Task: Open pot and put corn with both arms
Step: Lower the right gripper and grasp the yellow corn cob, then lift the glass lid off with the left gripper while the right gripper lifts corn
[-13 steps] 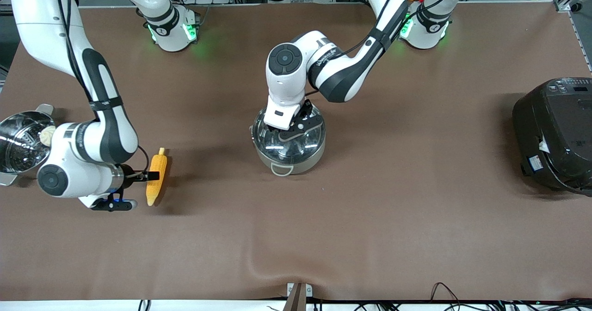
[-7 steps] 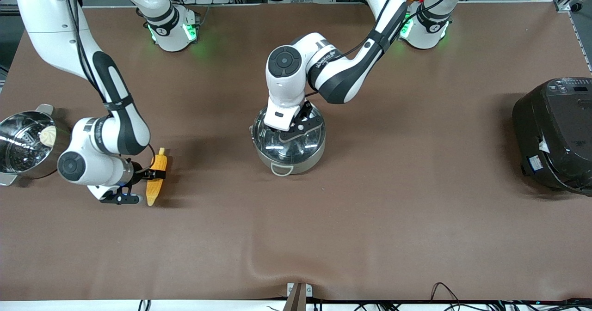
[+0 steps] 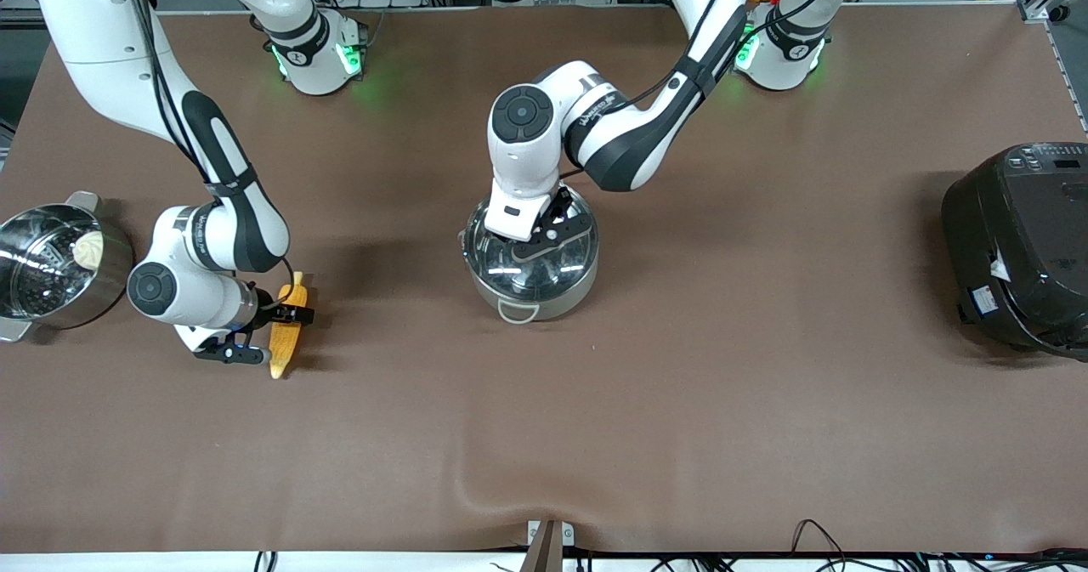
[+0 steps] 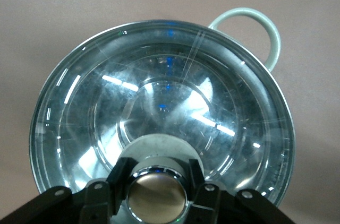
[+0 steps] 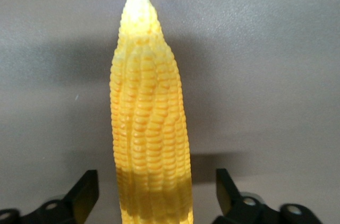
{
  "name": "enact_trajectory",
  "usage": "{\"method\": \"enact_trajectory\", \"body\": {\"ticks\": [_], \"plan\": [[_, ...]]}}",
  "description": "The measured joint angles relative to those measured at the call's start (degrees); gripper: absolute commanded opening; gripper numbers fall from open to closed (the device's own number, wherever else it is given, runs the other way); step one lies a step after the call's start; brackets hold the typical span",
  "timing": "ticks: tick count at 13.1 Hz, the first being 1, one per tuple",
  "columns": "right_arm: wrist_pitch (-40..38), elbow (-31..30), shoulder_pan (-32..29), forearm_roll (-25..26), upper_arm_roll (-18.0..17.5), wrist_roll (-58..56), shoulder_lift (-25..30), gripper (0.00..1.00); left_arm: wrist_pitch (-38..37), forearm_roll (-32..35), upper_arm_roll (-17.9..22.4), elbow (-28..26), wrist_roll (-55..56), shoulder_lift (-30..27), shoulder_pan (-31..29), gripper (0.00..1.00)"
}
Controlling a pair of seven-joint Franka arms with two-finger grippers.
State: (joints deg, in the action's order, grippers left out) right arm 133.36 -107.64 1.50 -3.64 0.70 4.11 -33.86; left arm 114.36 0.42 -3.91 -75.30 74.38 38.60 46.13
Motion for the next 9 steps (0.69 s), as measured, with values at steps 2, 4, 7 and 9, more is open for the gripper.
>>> {"method": "enact_trajectory", "body": {"ticks": [2, 4, 7, 9], "plan": [[-0.69, -0.01, 0.54, 0.0, -0.13, -0.08, 0.08, 0.0, -0.05, 0.0, 0.01, 0.08, 0.01, 0.0, -0.02, 0.0], [-1.06, 0.0, 1.09, 0.0, -0.13, -0.14, 0.34, 0.0, -0.36, 0.0, 0.05, 0.32, 0.07, -0.18, -0.18, 0.0], [-2.29, 1.15, 1.17, 0.03, -0.13, -3.68, 1.19, 0.0, -4.48, 0.16, 0.51, 1.16, 0.07, -2.46, -0.65, 0.0], [-10.33, 5.39, 1.61, 0.07, -0.24, -4.84, 2.38, 0.0, -9.17, 0.32, 0.79, 1.32, -0.15, -6.13, -2.22, 0.0]]}}
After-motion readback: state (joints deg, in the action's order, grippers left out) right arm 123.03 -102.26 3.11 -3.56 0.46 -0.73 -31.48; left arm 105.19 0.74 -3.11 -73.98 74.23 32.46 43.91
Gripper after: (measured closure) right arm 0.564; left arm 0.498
